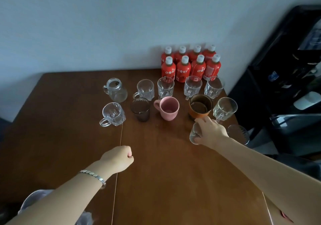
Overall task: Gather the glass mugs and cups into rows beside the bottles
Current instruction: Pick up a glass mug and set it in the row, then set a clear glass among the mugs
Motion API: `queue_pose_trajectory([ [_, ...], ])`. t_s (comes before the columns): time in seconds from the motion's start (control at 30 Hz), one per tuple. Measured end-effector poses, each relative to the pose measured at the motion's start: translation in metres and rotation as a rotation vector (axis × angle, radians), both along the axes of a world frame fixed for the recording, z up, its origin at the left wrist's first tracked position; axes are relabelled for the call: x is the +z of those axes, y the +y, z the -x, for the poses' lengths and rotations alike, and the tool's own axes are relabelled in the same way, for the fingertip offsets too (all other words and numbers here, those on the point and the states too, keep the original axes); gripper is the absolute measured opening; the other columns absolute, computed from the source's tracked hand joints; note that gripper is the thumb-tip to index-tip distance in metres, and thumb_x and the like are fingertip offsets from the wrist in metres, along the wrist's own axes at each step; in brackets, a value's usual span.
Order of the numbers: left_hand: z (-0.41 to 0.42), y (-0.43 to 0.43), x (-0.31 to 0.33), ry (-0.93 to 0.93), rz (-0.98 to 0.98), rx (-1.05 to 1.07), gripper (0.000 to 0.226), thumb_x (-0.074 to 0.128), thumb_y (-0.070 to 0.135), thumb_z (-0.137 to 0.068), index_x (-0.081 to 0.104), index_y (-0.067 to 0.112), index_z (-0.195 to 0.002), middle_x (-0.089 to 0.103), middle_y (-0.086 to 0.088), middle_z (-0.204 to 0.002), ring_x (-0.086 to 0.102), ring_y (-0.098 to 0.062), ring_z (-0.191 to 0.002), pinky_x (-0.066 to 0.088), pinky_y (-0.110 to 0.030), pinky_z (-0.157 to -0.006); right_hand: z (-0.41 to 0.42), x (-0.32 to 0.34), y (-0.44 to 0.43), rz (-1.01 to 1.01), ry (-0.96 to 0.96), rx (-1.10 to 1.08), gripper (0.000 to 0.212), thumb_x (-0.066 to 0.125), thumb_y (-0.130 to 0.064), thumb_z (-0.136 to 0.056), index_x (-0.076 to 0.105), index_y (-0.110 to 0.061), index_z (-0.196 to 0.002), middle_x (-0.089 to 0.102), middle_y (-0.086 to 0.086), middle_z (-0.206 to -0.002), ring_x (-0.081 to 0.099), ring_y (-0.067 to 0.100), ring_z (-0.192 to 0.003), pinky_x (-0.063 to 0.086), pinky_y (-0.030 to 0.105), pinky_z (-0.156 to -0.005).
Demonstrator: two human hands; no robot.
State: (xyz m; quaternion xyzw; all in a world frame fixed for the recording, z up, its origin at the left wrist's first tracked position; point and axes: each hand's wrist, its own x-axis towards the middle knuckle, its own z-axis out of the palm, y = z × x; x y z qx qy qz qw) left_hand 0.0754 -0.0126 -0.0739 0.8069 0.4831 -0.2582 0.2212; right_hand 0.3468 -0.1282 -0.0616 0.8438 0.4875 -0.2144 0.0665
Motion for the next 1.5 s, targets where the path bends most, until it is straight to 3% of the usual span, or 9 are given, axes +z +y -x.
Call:
queue_pose_trajectory([
  [0.13, 0.017, -0.002, 0.005, -0.006, 0.008, -0.011, 0.026, 0.043, 0.033, -0.095, 0.060, 0.022, -0.111, 0.064, 0.005, -0.112, 0.063, -0.017, -0.098, 0.049, -0.030, -0.085, 0.017, 0.002, -0.004, -0.001, -0.187, 0.061, 0.072, 0.056, -0.047, -0.086, 0.024, -0.022, -0.146, 0.041, 0.006, -0.141, 0.044, 0.027, -0.128, 0.043, 0.039, -0.101],
  [0.23, 0.039, 0.000, 0.011, -0.054, -0.005, -0.019, 0.024, 0.043, 0.032, -0.095, 0.060, 0.021, -0.109, 0.066, 0.005, -0.106, 0.063, -0.016, -0.094, 0.047, -0.028, -0.077, 0.044, 0.008, -0.008, -0.043, -0.255, 0.094, 0.063, 0.053, -0.046, -0.090, 0.033, -0.020, -0.143, 0.043, 0.005, -0.140, 0.042, 0.025, -0.130, 0.041, 0.037, -0.104],
  [0.53, 0.160, 0.000, 0.020, -0.089, 0.003, -0.024, 0.026, 0.047, 0.034, -0.092, 0.059, 0.023, -0.111, 0.069, 0.005, -0.106, 0.063, -0.018, -0.100, 0.046, -0.029, -0.082, 0.173, 0.005, -0.013, 0.086, -0.044, 0.001, 0.039, 0.047, -0.040, -0.094, 0.053, -0.021, -0.129, 0.058, 0.001, -0.125, 0.056, 0.022, -0.116, 0.048, 0.034, -0.088],
  [0.63, 0.190, -0.014, 0.015, -0.065, 0.046, -0.078, 0.040, 0.050, 0.041, -0.091, 0.052, 0.022, -0.126, 0.062, 0.003, -0.126, 0.058, -0.018, -0.114, 0.045, -0.030, -0.092, 0.212, -0.001, -0.024, 0.118, 0.004, -0.066, 0.037, 0.046, -0.038, -0.095, 0.054, -0.021, -0.127, 0.062, 0.000, -0.120, 0.061, 0.021, -0.108, 0.051, 0.032, -0.084],
  [0.77, 0.213, -0.045, 0.003, 0.013, 0.047, -0.228, 0.089, 0.056, 0.069, -0.073, 0.029, 0.024, -0.145, 0.039, -0.003, -0.145, 0.048, -0.025, -0.128, 0.045, -0.037, -0.097, 0.245, -0.007, -0.041, 0.148, 0.011, -0.117, 0.034, 0.045, -0.037, -0.095, 0.057, -0.020, -0.123, 0.064, 0.001, -0.117, 0.063, 0.022, -0.105, 0.051, 0.031, -0.082],
  [0.87, 0.220, -0.067, -0.005, 0.065, 0.002, -0.305, 0.104, 0.066, 0.065, -0.069, 0.016, 0.021, -0.149, 0.034, -0.007, -0.146, 0.046, -0.028, -0.129, 0.046, -0.038, -0.098, 0.257, -0.008, -0.055, 0.181, 0.003, -0.150, 0.034, 0.046, -0.036, -0.095, 0.058, -0.020, -0.122, 0.064, 0.001, -0.117, 0.062, 0.023, -0.108, 0.050, 0.032, -0.083],
  [1.03, 0.212, -0.077, -0.008, 0.040, -0.119, -0.287, 0.086, 0.072, 0.041, -0.074, 0.026, 0.018, -0.143, 0.043, -0.006, -0.133, 0.058, -0.025, -0.113, 0.051, -0.031, -0.084, 0.250, -0.005, -0.073, 0.216, -0.015, -0.190, 0.036, 0.046, -0.037, -0.094, 0.058, -0.021, -0.124, 0.063, 0.001, -0.122, 0.061, 0.023, -0.113, 0.050, 0.031, -0.087],
  [1.3, 0.120, -0.049, 0.023, -0.049, -0.148, -0.297, 0.075, 0.069, 0.045, -0.072, 0.034, 0.019, -0.133, 0.048, -0.004, -0.124, 0.060, -0.026, -0.110, 0.047, -0.032, -0.080, 0.185, 0.006, -0.096, 0.208, -0.012, -0.256, 0.035, 0.046, -0.037, -0.096, 0.058, -0.021, -0.124, 0.063, 0.000, -0.122, 0.061, 0.021, -0.112, 0.049, 0.030, -0.085],
  [1.5, 0.004, -0.037, 0.025, -0.191, -0.197, -0.210, 0.083, 0.071, 0.045, -0.073, 0.026, 0.018, -0.137, 0.048, -0.007, -0.127, 0.059, -0.029, -0.112, 0.047, -0.034, -0.079, 0.110, 0.004, -0.102, 0.191, -0.009, -0.253, 0.034, 0.045, -0.036, -0.096, 0.059, -0.021, -0.123, 0.063, -0.002, -0.121, 0.060, 0.020, -0.112, 0.051, 0.032, -0.087],
])
